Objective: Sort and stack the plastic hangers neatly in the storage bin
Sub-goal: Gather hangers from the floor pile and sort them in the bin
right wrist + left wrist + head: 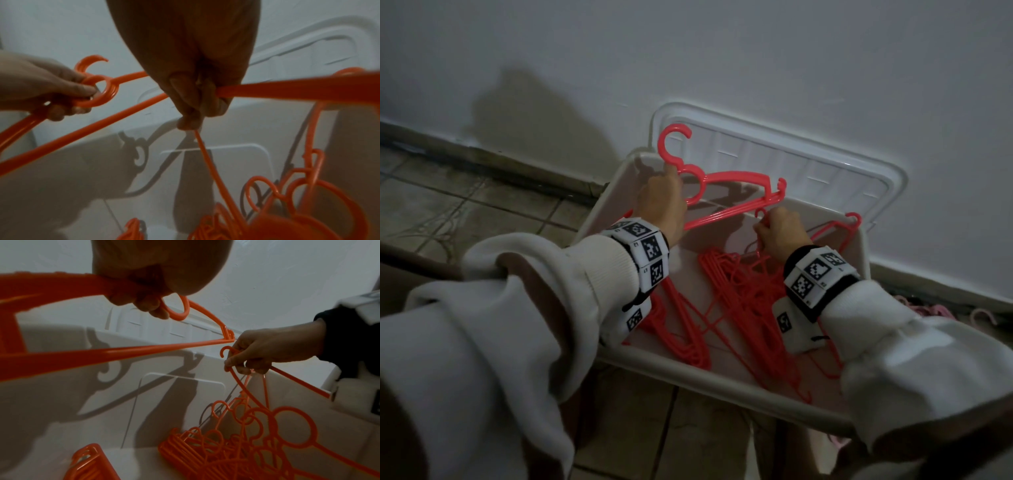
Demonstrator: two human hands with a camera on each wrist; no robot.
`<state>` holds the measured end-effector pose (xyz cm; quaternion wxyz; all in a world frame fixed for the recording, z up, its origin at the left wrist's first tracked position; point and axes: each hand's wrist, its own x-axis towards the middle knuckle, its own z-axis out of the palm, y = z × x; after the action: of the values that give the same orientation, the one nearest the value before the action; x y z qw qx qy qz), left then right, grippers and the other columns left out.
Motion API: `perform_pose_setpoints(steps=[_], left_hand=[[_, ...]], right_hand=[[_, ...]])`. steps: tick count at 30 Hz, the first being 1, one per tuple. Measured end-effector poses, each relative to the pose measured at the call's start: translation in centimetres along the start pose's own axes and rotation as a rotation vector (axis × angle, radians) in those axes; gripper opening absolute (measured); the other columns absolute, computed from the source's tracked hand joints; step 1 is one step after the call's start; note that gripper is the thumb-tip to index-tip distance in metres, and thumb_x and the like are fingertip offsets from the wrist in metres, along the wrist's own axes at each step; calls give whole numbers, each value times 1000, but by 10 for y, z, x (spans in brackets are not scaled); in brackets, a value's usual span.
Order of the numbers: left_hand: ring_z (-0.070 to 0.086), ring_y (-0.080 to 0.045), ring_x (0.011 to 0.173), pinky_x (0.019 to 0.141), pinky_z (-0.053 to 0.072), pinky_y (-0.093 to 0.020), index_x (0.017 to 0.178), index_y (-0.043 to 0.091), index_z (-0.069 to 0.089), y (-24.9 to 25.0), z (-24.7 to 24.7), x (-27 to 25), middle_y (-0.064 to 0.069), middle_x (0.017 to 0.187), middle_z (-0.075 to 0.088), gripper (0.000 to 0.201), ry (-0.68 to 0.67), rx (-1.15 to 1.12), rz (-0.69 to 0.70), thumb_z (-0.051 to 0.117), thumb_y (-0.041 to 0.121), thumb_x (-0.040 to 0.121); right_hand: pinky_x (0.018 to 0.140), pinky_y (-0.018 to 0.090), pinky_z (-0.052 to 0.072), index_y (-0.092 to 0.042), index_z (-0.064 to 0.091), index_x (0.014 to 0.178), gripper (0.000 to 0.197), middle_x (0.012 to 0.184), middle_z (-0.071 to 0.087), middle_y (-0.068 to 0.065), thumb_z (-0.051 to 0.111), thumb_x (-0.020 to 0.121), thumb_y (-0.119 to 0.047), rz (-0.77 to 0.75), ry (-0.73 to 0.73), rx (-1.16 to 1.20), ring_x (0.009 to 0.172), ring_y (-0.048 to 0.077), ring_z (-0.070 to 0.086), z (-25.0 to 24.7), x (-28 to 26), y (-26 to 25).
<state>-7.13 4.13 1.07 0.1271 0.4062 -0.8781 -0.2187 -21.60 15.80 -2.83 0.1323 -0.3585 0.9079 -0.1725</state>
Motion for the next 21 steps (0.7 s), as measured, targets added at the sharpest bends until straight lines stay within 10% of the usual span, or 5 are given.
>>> perform_pose_setpoints(steps=[5, 11, 21], left_hand=[[57, -36, 104, 84, 44, -37, 119, -2, 47, -4, -1, 0, -19, 113, 60, 26, -20, 58, -10, 39, 6, 96], [54, -38, 110, 89, 42, -38, 122, -5, 48, -5, -3, -4, -23, 119, 56, 30, -63, 63, -84, 42, 10, 96], [54, -42, 112, 89, 44, -43, 123, -7, 46, 4, 20, -6, -28, 121, 56, 29, -163, 0, -114, 36, 3, 98]], right_hand=[[81, 39, 50, 9, 66, 83, 30, 79, 70, 20, 48, 92, -14, 79, 114, 136, 80, 33, 63, -21, 5, 26], [29, 14, 34, 0, 66, 85, 17, 37, 49, -3, 54, 89, -11, 315, 147, 440, 24, 4, 42, -41, -1, 54], [34, 14, 33, -7, 60, 79, 19, 49, 45, 5, 51, 94, -15, 51, 220, 636, 28, 2, 38, -57, -24, 50]])
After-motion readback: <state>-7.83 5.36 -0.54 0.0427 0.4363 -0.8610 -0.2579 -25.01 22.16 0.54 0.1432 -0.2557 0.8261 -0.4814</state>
